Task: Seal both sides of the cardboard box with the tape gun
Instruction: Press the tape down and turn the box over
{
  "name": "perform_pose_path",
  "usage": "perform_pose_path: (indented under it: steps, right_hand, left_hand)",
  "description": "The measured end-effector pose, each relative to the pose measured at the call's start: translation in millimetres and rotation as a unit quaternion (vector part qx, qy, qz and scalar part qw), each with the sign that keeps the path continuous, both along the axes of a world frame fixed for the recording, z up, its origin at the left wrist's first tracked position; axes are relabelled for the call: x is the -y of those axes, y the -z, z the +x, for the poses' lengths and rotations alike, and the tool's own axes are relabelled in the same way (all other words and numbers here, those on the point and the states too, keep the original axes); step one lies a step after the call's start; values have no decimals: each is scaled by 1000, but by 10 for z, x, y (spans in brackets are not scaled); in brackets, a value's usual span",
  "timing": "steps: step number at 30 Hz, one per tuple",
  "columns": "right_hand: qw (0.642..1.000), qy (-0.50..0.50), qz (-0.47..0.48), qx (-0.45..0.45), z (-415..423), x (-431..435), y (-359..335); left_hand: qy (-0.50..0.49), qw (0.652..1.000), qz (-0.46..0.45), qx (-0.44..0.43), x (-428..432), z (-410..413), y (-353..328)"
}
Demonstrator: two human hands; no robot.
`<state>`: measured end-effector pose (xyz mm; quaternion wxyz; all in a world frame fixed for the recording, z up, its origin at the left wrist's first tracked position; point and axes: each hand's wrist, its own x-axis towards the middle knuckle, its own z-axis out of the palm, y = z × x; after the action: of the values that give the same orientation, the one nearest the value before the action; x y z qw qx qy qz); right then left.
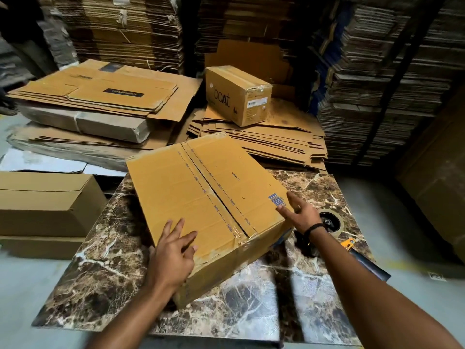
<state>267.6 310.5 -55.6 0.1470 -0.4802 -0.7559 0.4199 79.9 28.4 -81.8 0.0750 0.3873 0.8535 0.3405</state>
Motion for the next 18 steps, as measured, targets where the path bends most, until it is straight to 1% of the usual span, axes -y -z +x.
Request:
perform_pose_path:
  steps: [2,5,8,11,12,13,15,16,17,18]
  right_hand:
    - [998,27,50,14,30,111,53]
    - [994,66,88,26,78,355,73]
    - [987,104,116,34,150,602,83]
    - [985,105,120,64,222,770,173]
    - [982,108,135,81,234,794,206]
    - [974,111,170,103,236,797,237]
    - [943,82,297,128,193,799,250]
    - [925,38,359,119,135,818,250]
    - [909,-29,404,100,48,861,231]
    - [893,-113,428,83,-64,916,215]
  left_hand:
    - [12,1000,13,-12,24,-184,-27]
    - [47,999,15,-12,-18,-548,-177]
    - [99,995,-24,-11,-101,-817,-237]
    - [124,991,-50,-15,-148,-901,-241]
    - [123,990,-65,-29,-166,-903,-242]
    - [119,987,-93,-55,-186,-894,-245]
    - [106,974,-161,-123,-233,-804,-271]
    - [115,966,-180,-144,-259,-712,-292]
    - [140,962,-177,-153,-295,-589,-310]
    - [177,957,-160,-162,-340,-451,-311]
